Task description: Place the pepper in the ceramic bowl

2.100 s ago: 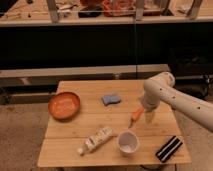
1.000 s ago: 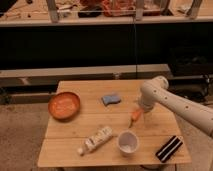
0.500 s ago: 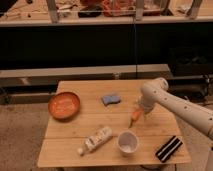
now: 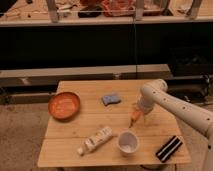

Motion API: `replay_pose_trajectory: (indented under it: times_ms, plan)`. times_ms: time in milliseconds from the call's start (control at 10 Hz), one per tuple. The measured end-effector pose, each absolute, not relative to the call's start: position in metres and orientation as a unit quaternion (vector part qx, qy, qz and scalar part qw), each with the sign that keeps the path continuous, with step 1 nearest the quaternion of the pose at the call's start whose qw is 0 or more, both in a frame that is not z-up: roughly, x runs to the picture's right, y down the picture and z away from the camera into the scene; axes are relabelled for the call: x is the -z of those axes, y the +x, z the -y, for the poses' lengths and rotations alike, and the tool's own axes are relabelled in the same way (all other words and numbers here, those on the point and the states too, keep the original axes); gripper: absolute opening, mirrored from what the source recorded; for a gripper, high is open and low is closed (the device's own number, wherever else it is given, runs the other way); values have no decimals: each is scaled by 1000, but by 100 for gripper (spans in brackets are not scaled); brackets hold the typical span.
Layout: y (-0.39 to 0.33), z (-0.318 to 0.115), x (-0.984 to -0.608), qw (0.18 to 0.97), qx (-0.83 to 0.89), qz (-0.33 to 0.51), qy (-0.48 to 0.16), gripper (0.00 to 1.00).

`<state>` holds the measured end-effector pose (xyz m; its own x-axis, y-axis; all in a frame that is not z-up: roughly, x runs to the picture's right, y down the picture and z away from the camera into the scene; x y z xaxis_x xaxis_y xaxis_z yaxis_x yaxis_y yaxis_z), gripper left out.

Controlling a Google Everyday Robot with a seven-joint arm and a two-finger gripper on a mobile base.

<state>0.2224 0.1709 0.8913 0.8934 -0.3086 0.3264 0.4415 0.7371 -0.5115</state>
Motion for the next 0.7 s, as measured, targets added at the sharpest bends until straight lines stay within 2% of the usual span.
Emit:
replay_pose_trajectory:
  times_ms: [500, 700]
  plan:
    - [221, -178, -896, 924, 207, 113, -302, 77]
    - [222, -178, -896, 924, 207, 113, -301, 79]
